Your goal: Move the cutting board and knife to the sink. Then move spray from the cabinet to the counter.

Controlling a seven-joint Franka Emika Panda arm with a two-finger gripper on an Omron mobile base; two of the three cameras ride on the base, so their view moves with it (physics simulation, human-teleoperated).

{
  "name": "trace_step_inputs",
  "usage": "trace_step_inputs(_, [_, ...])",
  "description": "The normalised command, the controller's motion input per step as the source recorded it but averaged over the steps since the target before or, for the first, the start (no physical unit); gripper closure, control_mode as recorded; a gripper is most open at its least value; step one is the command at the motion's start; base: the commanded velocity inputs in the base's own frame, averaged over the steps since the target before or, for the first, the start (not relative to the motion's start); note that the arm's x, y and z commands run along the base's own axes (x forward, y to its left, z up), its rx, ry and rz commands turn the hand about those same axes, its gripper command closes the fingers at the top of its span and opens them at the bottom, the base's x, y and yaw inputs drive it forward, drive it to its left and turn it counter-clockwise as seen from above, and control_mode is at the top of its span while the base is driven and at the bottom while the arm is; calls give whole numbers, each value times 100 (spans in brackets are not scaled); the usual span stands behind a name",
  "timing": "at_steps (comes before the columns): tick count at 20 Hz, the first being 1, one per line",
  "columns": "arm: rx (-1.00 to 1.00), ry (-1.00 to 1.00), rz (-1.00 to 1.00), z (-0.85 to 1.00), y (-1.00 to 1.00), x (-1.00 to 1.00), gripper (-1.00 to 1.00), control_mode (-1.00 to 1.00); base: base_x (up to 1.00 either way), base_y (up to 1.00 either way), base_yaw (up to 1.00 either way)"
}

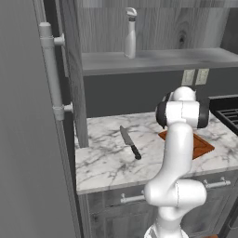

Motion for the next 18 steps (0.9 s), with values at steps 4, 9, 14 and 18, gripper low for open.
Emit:
trace_step_inputs(4, [0, 0, 0, -4, -3, 7, -100, -100, 0, 0, 0])
trace_step_inputs(9, [0, 0, 0, -12, -4, 14, -100, -100, 0, 0, 0])
trace_step_inputs(14, [0, 0, 0, -13, -1, 8, -100, -100, 0, 0, 0])
trace_step_inputs(18, [0, 0, 0, -16, -2, 6, -100, -100, 0, 0, 0])
